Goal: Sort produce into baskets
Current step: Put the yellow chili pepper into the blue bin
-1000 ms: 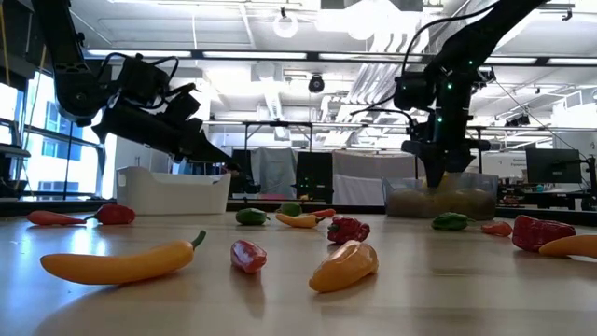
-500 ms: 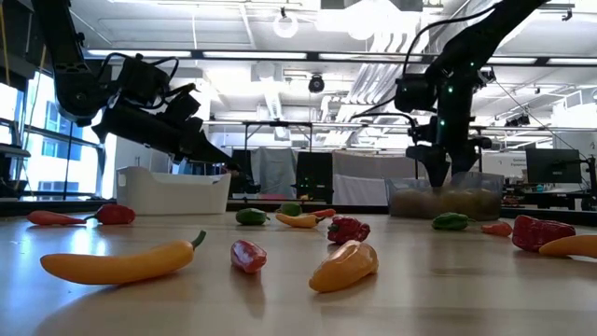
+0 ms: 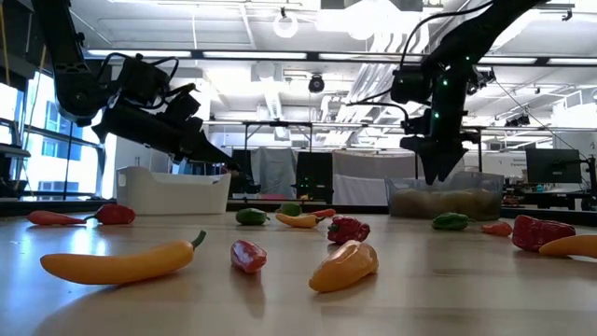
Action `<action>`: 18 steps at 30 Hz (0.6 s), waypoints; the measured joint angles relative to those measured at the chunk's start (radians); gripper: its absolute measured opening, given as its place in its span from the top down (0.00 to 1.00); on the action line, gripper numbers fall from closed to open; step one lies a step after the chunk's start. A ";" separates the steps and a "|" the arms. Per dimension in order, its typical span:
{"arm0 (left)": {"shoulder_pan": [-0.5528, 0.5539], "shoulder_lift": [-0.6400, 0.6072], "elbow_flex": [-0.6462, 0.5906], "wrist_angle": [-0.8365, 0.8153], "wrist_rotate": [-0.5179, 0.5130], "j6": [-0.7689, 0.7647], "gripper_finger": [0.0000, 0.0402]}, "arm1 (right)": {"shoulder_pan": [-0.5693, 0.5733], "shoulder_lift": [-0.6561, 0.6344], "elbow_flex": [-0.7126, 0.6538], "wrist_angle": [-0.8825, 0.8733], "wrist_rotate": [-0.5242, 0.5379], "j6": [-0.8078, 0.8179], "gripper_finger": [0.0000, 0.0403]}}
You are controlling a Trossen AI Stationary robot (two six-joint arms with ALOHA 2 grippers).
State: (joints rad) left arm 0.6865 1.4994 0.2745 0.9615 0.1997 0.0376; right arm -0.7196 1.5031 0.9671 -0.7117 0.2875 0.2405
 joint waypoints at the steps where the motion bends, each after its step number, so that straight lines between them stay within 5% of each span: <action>1: 0.000 0.000 0.000 0.000 0.001 0.000 1.00 | 0.004 -0.003 0.011 0.001 -0.011 -0.014 0.71; 7: 0.000 0.000 0.000 0.000 0.068 -0.011 1.00 | 0.079 -0.028 0.091 -0.036 0.000 -0.045 0.98; 13: -0.023 0.000 0.019 -0.013 0.118 -0.045 1.00 | 0.177 -0.045 0.052 0.073 -0.090 -0.066 0.95; 18: -0.085 0.000 0.080 -0.134 0.121 -0.024 1.00 | 0.261 -0.045 -0.062 0.341 -0.221 -0.062 0.98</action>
State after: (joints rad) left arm 0.6010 1.4996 0.3542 0.8276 0.3210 0.0140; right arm -0.4586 1.4586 0.9050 -0.3704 0.0665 0.1788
